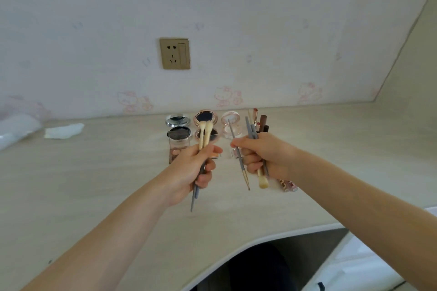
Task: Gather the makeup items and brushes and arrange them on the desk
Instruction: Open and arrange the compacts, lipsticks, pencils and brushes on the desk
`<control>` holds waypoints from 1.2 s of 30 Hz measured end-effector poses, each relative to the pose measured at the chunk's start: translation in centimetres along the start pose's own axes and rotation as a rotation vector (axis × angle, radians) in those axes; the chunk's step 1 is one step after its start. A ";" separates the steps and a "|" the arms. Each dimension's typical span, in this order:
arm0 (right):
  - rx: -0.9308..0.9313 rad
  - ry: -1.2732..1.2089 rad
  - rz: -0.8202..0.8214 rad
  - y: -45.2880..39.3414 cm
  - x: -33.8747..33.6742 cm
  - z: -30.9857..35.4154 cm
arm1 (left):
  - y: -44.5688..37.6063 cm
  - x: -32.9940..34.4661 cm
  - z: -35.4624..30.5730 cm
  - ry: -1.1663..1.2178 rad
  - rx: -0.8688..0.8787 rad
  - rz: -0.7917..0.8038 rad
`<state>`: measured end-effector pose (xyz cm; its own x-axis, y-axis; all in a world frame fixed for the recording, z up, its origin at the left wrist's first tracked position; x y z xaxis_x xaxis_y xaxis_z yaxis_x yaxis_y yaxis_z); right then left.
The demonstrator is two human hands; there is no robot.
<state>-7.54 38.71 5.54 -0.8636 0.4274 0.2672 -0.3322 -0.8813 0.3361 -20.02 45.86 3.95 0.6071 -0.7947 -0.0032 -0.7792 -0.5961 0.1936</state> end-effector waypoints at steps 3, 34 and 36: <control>0.042 0.014 -0.005 -0.7 0.6 -0.3 | 0.3 -1.5 -0.4 -0.272 0.036 -0.076; 0.071 0.503 -0.024 -1.3 -1.2 0.7 | 3.0 -0.3 1.2 -1.331 0.588 -0.112; 0.049 0.559 -0.019 -1.5 -1.0 0.9 | 3.2 -1.2 1.3 -1.332 0.577 -0.126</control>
<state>-5.87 39.81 5.54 -0.9318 0.2594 -0.2538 -0.3429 -0.8584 0.3816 -23.47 44.70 3.30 0.3337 -0.0597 -0.9408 -0.8808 -0.3754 -0.2886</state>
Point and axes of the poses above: each hand's wrist, its own y-axis away from the middle knuckle, its own x-axis out of the palm, z = x × y, the point moved 8 cm from there along -y, towards the middle knuckle, and after that the axes turned 9 degrees about -y, right-handed, at the moved point
